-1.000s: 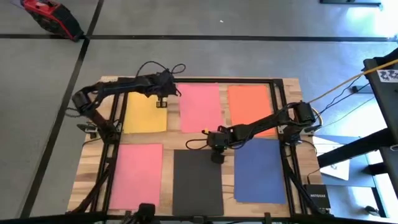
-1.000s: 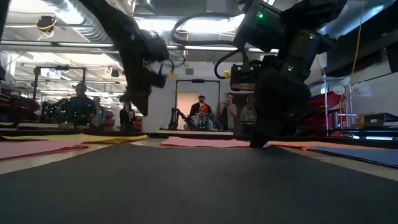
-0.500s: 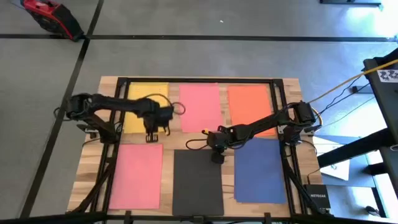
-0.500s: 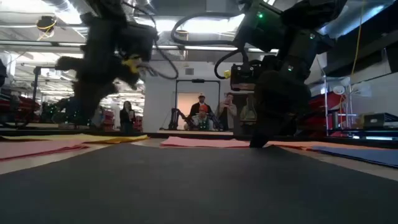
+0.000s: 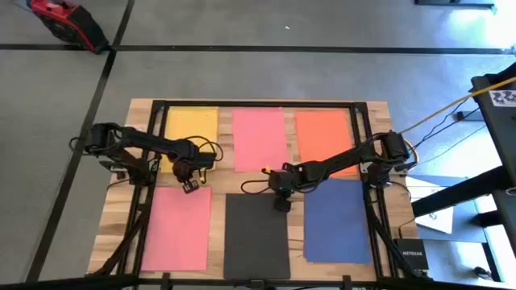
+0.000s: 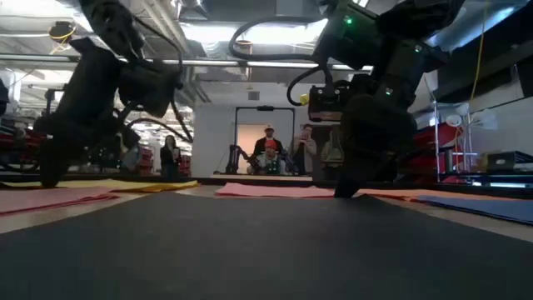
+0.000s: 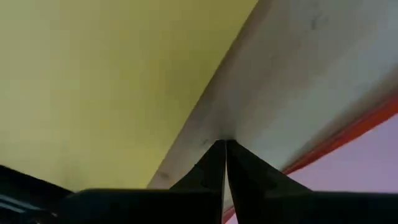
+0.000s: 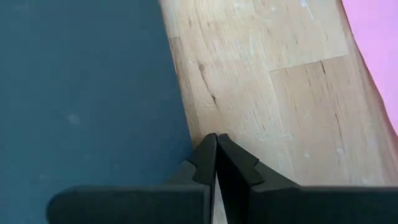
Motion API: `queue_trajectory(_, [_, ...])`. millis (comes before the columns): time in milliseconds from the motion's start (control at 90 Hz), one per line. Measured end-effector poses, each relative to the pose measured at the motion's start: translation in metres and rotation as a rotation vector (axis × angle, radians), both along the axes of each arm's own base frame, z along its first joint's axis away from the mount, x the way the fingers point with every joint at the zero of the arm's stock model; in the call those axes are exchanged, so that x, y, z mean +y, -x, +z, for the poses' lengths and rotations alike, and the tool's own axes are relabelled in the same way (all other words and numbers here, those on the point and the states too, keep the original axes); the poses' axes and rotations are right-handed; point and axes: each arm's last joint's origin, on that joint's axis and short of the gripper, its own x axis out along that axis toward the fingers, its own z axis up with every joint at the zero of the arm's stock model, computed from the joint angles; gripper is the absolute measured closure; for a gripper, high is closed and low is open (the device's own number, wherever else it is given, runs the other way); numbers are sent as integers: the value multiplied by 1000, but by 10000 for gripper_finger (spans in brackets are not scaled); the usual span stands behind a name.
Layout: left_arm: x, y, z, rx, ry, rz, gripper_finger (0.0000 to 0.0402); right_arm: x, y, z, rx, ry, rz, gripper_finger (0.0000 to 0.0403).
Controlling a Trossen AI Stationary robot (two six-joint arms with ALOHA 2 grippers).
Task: Organize paper
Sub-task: Stack the yellow paper on the top of the yellow paper
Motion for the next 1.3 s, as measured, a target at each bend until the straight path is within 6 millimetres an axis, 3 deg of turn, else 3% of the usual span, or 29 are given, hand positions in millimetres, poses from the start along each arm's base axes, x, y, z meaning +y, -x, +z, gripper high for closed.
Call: queue_trajectory(1300, [19,12,-2,94,-130,95,401,0,0,0,-4,3,9,402])
